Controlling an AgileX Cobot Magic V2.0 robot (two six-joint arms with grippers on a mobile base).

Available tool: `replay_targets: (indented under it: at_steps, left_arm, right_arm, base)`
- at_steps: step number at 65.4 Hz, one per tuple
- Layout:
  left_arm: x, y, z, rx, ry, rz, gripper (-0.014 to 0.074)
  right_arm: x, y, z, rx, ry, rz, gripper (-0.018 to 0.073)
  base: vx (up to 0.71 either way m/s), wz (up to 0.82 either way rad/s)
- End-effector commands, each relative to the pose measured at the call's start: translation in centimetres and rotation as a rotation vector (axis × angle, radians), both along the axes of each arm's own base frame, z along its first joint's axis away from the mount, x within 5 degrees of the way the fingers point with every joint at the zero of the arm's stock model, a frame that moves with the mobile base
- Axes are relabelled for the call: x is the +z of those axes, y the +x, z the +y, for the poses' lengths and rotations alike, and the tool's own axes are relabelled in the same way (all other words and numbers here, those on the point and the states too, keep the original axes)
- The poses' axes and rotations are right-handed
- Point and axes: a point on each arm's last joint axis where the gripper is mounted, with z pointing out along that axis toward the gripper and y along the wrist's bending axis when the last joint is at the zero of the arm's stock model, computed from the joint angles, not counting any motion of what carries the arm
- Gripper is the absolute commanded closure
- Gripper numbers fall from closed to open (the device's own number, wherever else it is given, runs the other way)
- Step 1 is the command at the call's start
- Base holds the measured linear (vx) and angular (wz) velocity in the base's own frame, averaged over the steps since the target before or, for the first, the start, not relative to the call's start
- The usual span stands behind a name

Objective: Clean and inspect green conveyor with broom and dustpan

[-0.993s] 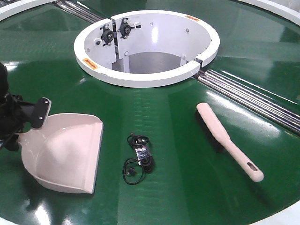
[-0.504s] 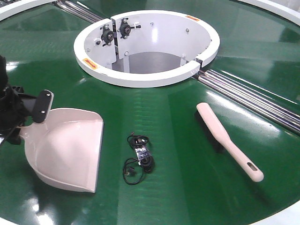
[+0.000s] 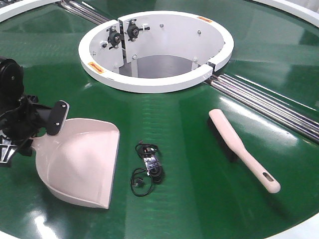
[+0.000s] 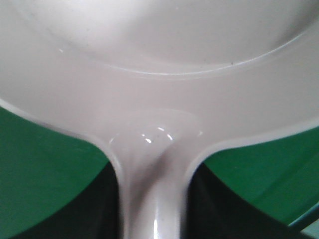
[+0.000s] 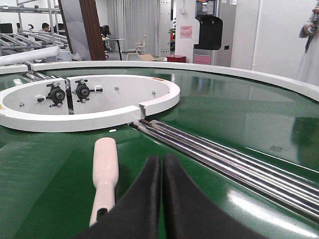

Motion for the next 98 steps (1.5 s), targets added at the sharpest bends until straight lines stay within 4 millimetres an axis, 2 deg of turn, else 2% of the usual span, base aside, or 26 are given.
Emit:
replay_targets:
  at_steps: [1,98]
  left_arm:
    - [1.73,-0.05,-0.65,0.008,-0.029,-0.051,0.0604]
    - [1.71,-0.05,-0.61,0.009,-0.028,-0.049,0.0603]
  right_arm:
    - [0.66,-0.11,-0.01,-0.004,-0.008,-0.085,0.0568]
    - [0.66,-0.11,-0.01,-0.004,-0.008,-0.085,0.0568]
  base:
    - [0.00,0.00]
    - [0.00,0.00]
